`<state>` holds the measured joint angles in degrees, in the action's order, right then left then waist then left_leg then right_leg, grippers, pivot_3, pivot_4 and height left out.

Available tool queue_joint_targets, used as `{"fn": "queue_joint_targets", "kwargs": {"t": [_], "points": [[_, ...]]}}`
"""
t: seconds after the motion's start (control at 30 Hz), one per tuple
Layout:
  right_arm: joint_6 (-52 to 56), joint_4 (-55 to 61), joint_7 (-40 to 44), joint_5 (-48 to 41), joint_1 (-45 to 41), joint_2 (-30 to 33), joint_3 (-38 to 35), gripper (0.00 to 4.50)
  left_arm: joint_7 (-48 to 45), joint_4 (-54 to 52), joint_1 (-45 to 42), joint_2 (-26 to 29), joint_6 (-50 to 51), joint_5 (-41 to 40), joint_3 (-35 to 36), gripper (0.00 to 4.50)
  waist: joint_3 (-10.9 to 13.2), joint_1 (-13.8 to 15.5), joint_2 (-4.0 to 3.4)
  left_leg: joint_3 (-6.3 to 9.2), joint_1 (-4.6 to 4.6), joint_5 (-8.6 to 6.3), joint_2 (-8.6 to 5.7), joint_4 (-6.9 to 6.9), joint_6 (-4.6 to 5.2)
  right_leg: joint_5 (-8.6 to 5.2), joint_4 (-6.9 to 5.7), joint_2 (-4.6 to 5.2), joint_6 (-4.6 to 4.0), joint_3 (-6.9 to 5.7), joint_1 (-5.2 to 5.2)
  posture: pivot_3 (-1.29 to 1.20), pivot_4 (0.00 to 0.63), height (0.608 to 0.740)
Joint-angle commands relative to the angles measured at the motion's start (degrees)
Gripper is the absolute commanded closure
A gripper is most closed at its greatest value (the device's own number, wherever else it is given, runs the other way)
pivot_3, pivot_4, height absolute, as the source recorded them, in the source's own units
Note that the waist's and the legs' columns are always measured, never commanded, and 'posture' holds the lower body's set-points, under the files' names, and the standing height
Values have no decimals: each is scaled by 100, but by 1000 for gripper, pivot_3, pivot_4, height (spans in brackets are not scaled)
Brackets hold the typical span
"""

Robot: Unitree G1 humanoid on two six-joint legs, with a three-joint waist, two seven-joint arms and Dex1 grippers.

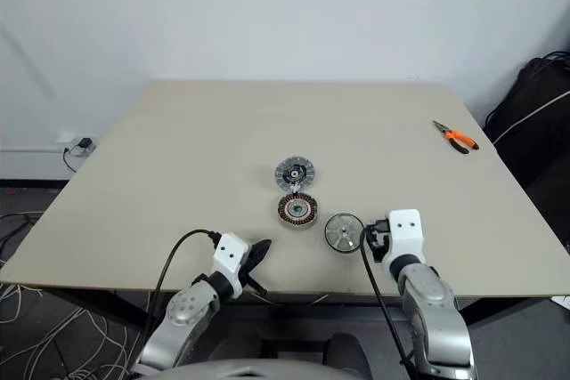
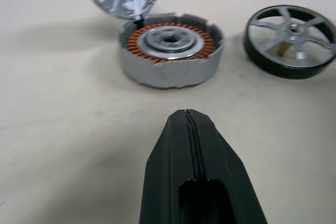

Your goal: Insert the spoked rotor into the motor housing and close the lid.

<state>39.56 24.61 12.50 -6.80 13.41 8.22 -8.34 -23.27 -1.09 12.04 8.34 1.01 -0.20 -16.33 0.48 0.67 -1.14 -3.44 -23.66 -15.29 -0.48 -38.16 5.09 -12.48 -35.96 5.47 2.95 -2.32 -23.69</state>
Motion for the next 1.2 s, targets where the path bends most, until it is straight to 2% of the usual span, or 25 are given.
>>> {"fn": "queue_joint_targets", "kwargs": {"t": [0.03, 0.07, 0.17, 0.3, 0.77, 0.9, 1.17, 1.2], "points": [[200, 416, -117, -452, -2, -276, -250, 871, -106, -181, -155, 21, 1, -61, -40, 4500, 2, 3, -3, 0, 0, 0, 1, 0, 0, -1, 0, 0, 3, -1, 0, 0, 0, 740], [274, 423, -146, -593, 12, -388, -340, 556, -124, -173, -175, 25, 9, -58, -40, 4500, 2, 4, -3, 0, 0, 0, 0, -1, 0, 0, -1, 1, 5, -2, 1, 0, 0, 740], [640, 351, -222, -1238, -17, -795, -753, 556, -159, -157, -215, 34, 28, -60, -38, 4500, 2, 15, -2, 0, 0, 0, 0, -3, 0, 1, 0, 3, 6, -3, 3, 0, 0, 740], [809, 80, -183, -1772, -117, -974, -1034, 556, -199, -149, -231, 48, 41, -60, -28, 4500, 1, 12, -4, -1, -3, 0, -2, -2, 0, 14, 7, 5, -17, 0, 2, 0, 0, 740], [814, -927, -133, -2322, -582, -959, -953, 556, -153, -264, -196, 113, 80, -48, 57, 4500, 2, 6, -6, -2, -3, 0, -3, -1, 0, 10, 8, 6, -19, 1, 1, 0, 0, 740], [883, -965, -32, -2713, -576, -1008, -1087, 1462, -129, -302, -157, 118, 83, -42, 73, 4500, 3, 4, -7, -2, -4, 0, -3, -2, 0, 10, 8, 5, -19, 3, 1, 0, 0, 740], [1233, -745, -167, -3464, -289, -1005, -1271, 4040, -85, -331, -117, 108, 83, -33, 80, 4500, -2, 8, -7, -1, -4, 0, -2, -1, 0, 10, 9, 8, -19, 3, 2, 0, 0, 740], [1278, -699, -199, -3529, -225, -998, -1260, 4057, -77, -330, -114, 104, 81, -33, 77, 4500, -3, 9, -8, -1, -4, 0, -2, -1, 0, 10, 9, 10, -19, 4, 2, 0, 0, 740]]}}
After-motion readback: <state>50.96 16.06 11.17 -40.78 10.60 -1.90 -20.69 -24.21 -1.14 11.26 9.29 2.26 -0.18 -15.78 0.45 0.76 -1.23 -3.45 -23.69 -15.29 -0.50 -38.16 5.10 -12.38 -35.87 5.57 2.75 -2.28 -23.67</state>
